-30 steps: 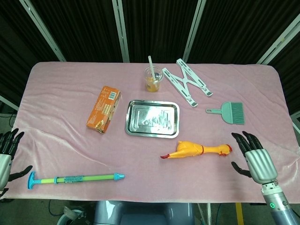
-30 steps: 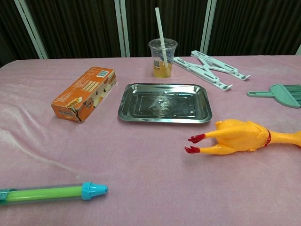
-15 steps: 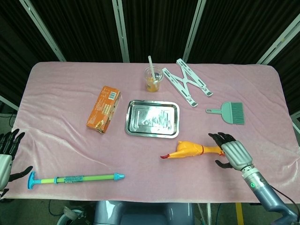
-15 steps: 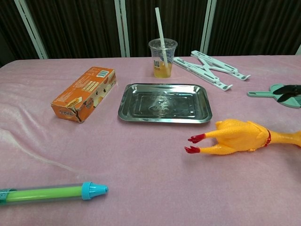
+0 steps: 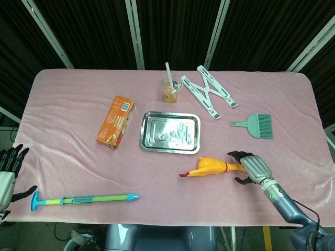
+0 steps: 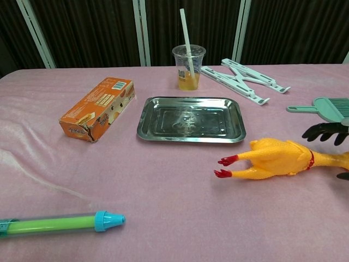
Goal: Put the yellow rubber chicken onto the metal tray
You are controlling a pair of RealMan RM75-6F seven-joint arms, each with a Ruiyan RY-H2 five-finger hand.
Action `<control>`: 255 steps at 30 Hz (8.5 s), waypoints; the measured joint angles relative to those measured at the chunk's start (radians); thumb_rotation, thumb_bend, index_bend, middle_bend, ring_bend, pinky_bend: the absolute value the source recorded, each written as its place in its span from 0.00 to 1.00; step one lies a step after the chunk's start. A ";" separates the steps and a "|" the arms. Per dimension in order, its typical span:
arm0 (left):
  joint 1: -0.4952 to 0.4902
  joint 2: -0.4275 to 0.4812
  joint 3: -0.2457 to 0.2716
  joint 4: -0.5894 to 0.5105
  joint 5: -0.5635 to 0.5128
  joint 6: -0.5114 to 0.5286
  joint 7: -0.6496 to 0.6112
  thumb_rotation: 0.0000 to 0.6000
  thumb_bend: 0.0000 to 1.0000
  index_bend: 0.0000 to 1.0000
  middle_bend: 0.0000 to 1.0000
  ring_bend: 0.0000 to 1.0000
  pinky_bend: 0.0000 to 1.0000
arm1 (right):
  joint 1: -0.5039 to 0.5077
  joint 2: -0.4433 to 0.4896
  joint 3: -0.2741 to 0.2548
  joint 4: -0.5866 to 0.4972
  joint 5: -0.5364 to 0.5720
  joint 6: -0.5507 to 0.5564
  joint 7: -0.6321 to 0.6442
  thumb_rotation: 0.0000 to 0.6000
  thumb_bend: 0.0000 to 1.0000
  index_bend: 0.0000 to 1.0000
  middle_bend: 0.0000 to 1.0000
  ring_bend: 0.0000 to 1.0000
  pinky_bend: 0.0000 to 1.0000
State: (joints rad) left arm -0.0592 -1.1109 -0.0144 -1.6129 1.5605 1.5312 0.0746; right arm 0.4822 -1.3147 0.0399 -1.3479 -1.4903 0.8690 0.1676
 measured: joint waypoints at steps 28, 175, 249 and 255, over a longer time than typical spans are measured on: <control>0.004 -0.009 0.004 0.039 -0.017 -0.011 -0.057 1.00 0.00 0.07 0.01 0.00 0.00 | 0.032 -0.125 0.006 0.110 0.001 0.062 0.079 1.00 0.46 0.73 0.61 0.67 0.77; -0.999 -0.526 -0.278 -0.275 -0.952 -0.405 0.527 0.88 0.44 0.49 0.53 0.44 0.27 | 0.140 0.091 0.070 -0.427 -0.011 0.136 0.240 1.00 0.50 0.84 0.68 0.75 0.85; -0.974 -0.549 -0.250 -0.263 -0.873 -0.381 0.509 1.00 0.02 0.01 0.16 0.08 0.22 | 0.135 0.100 0.053 -0.404 -0.040 0.164 0.314 1.00 0.51 0.84 0.68 0.75 0.85; -0.976 -0.533 -0.251 -0.277 -0.886 -0.387 0.517 0.94 0.00 0.00 0.05 0.00 0.13 | 0.131 0.102 0.049 -0.403 -0.043 0.171 0.311 1.00 0.51 0.84 0.68 0.75 0.85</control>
State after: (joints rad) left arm -1.0349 -1.6443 -0.2654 -1.8897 0.6741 1.1445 0.5917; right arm 0.6127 -1.2123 0.0889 -1.7512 -1.5333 1.0402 0.4786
